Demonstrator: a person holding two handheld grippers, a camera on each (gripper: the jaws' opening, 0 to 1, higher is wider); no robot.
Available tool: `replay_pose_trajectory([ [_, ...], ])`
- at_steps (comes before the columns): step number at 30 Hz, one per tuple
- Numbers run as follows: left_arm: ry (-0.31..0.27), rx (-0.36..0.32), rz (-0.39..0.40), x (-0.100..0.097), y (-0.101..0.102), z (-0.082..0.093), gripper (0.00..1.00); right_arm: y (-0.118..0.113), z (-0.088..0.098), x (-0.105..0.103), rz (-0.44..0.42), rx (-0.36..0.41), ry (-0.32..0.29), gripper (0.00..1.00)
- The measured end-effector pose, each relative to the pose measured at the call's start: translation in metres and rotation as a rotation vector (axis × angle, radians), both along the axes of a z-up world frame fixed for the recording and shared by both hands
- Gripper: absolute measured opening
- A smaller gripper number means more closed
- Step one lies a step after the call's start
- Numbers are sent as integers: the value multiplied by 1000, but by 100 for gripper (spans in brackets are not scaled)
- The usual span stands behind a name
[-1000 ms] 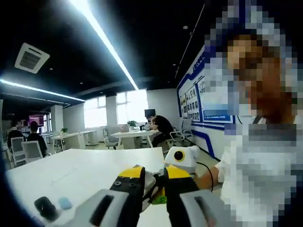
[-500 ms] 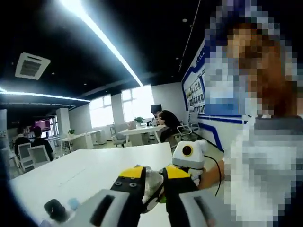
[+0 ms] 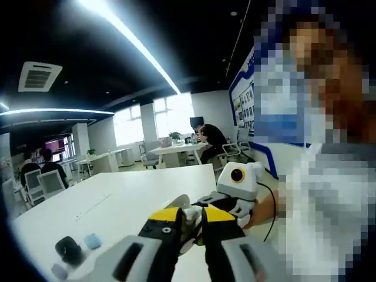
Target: Pick up the earbuds from the table and place the earbuds into the earbud case
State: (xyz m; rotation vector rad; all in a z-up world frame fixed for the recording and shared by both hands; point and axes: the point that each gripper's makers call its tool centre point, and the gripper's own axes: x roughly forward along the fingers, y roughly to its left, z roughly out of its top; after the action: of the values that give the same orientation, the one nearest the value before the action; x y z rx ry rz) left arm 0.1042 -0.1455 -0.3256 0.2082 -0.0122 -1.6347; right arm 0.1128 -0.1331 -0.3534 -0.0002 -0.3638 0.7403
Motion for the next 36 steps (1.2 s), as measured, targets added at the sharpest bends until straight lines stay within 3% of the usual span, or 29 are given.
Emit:
replay_pose_trajectory([
  [3, -7, -3, -3, 0, 2, 1, 16, -2, 3, -1, 0, 9, -6, 18],
  [8, 43, -83, 1, 6, 14, 16, 17, -5, 5, -1, 17, 27, -3, 18],
  [14, 152, -177, 64, 32, 44, 27, 18, -14, 6, 2, 67, 112, 35, 18],
  [17, 228, -219, 46, 34, 54, 21, 26, -14, 10, 0, 107, 144, 37, 19],
  [20, 294, -204, 26, 33, 50, 0, 37, -11, 13, -1, 141, 170, 46, 19],
  [23, 355, -189, -38, 19, 39, -18, 35, -9, 15, -2, 181, 206, 63, 19],
  [26, 389, -214, -72, 14, 31, -18, 30, -7, 13, -2, 219, 225, 87, 19],
  [32, 403, -212, -98, 10, 23, -20, 24, -7, 10, 0, 266, 249, 123, 19],
  [36, 380, -198, -88, 10, 22, -22, 23, -8, 7, 3, 276, 259, 143, 19],
])
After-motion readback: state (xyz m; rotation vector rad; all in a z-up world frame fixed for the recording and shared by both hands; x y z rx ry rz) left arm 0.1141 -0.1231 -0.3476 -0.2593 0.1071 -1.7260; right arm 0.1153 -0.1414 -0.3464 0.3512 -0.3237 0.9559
